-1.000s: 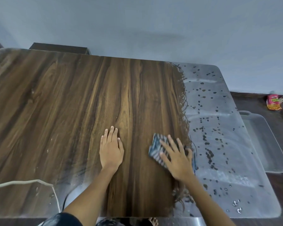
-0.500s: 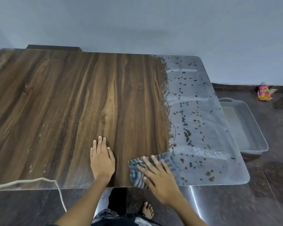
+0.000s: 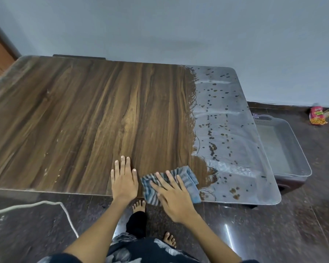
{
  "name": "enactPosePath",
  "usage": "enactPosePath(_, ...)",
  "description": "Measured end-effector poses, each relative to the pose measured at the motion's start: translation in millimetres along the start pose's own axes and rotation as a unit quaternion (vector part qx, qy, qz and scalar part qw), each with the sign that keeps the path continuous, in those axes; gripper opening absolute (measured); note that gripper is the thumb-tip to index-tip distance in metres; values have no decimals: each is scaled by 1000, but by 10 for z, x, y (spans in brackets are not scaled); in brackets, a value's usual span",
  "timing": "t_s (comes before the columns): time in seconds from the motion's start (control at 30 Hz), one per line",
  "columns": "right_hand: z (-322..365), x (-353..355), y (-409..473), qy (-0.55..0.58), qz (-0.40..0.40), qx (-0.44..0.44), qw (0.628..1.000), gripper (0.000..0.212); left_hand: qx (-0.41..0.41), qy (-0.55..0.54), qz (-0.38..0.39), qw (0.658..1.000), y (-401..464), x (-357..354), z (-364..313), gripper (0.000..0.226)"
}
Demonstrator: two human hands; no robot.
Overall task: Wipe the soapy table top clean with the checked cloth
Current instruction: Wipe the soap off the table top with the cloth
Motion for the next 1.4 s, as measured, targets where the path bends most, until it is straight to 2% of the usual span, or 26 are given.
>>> enactPosePath(0.17, -595, 11, -517, -7, -7, -81, 997, 44, 22, 6, 36, 999, -86, -42, -98, 54)
enactPosePath(0.27, -870, 118, -524, 23, -11, -154, 988, 60, 7, 24, 86, 996, -120, -57, -134, 55)
enactPosePath(0.33, -818, 159, -326, 38, -31, -198, 979, 67, -12, 33, 110, 993, -146, -50, -147, 54)
enactPosePath(0.4, -557, 173, -91, 46, -27, -187, 981, 71, -27, 39, 126, 991, -157, -37, -160, 54)
enactPosePath(0.47, -248, 92, 14, 55, -19, -120, 991, 71, -37, 38, 141, 989, -162, -26, -178, 54)
enactPosePath(0.53, -79, 17, -49, 44, -13, -56, 997, 58, -56, 44, 144, 987, -157, -28, -235, 53)
enactPosePath(0.6, -128, 3, -173, 45, -6, -40, 998, 48, -89, 58, 136, 985, -123, -41, -356, 53)
enactPosePath(0.73, -539, 43, -359, 67, -35, -76, 994, 54, -143, 68, 148, 976, -19, -86, -686, 52)
enactPosePath(0.9, -1153, 271, -100, 68, -35, -210, 975, 71, -181, 72, 157, 968, 146, -164, -960, 51)
enactPosePath(1.0, -1217, 412, 359, 63, -13, -275, 959, 59, -185, 61, 147, 970, 283, -155, -1011, 50)
enactPosePath(1.07, -1097, 452, 623, 66, 8, -265, 962, 53, -171, 51, 137, 975, 392, -141, -1023, 49)
enactPosePath(1.13, -965, 441, 736, 70, 2, -199, 977, 56, -150, 42, 120, 980, 518, -125, -1031, 49)
enactPosePath(1.23, -811, 344, 515, 19, 3, -137, 990, 50, -128, 35, 105, 986, 687, -124, -1036, 51)
enactPosePath(1.3, -814, 288, 298, 25, 23, -153, 988, 45, -121, 39, 100, 987, 802, -142, -1052, 54)
enactPosePath(1.4, -1117, 338, 266, 19, 15, -211, 977, 45, -131, 34, 82, 987, 980, -172, -1112, 74)
Point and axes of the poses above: each hand's wrist, its own y-axis towards the middle knuckle, its own x-axis out of the back of the hand, z = x × y, the point moved 3 cm from there along y, towards the middle knuckle, and after that the axes turned 1 degree about x, right-handed, at the moved point
